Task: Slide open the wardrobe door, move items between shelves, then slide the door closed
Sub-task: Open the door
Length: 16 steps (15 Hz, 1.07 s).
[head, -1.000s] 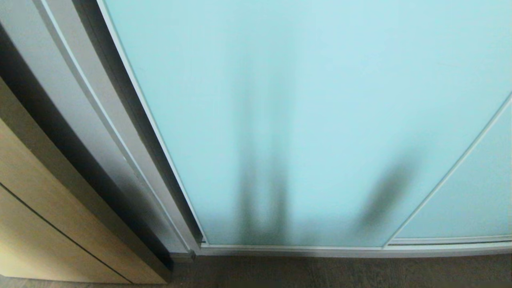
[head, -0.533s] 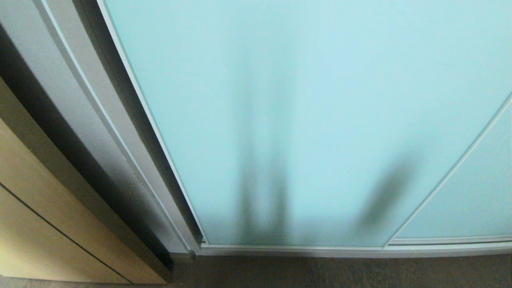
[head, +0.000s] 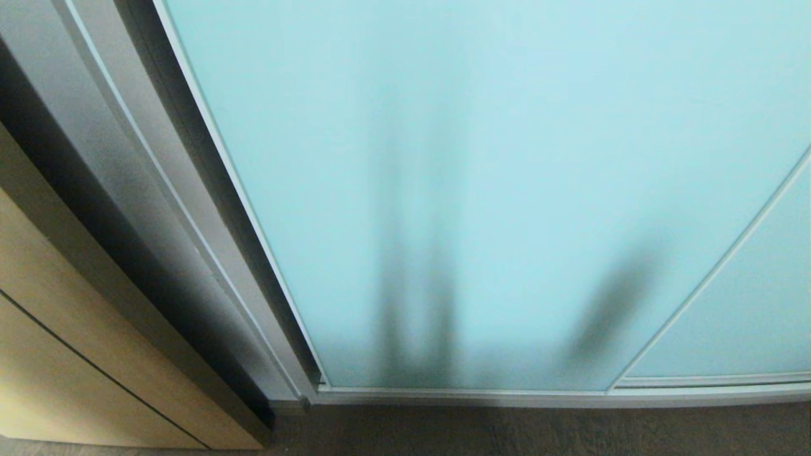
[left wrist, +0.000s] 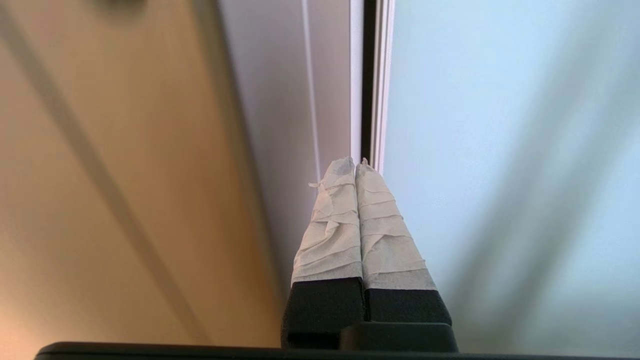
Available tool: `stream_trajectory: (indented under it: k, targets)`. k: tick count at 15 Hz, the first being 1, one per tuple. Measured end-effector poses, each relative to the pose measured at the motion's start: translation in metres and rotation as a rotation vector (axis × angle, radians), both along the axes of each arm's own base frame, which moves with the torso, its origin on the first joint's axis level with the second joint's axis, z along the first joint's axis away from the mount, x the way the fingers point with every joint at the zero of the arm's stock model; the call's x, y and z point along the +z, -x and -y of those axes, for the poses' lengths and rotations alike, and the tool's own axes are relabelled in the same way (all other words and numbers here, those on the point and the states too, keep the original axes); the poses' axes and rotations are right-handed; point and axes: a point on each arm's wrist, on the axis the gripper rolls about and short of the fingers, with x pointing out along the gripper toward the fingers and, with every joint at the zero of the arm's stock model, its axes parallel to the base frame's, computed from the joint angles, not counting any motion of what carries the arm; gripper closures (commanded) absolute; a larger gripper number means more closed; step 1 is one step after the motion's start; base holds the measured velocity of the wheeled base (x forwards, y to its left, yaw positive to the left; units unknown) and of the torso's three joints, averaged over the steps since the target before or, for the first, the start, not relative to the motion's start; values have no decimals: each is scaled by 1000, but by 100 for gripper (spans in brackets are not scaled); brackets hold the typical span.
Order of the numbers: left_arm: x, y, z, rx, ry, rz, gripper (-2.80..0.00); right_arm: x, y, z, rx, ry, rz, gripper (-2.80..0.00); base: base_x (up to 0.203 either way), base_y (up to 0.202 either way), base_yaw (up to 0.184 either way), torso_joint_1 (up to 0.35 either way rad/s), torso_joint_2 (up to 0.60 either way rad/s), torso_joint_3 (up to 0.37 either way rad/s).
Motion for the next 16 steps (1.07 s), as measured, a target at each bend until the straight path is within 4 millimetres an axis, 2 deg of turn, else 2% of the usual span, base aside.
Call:
stream_trajectory:
  k: [3,5,9,16]
  targets:
    - [30,-56,0,7,-24,115,0,0,0,0,0,0,0,0,0,0,0,0,0,0]
    - [38,-87,0,10,-27,182,0,0,0,0,0,0,0,0,0,0,0,0,0,0]
    - [32,-123,0,11,-25,300,0,0,0,0,0,0,0,0,0,0,0,0,0,0]
    - [26,-183,-1,68,-3,315,0,0,0,0,-1,0,0,0,0,0,0,0,0,0]
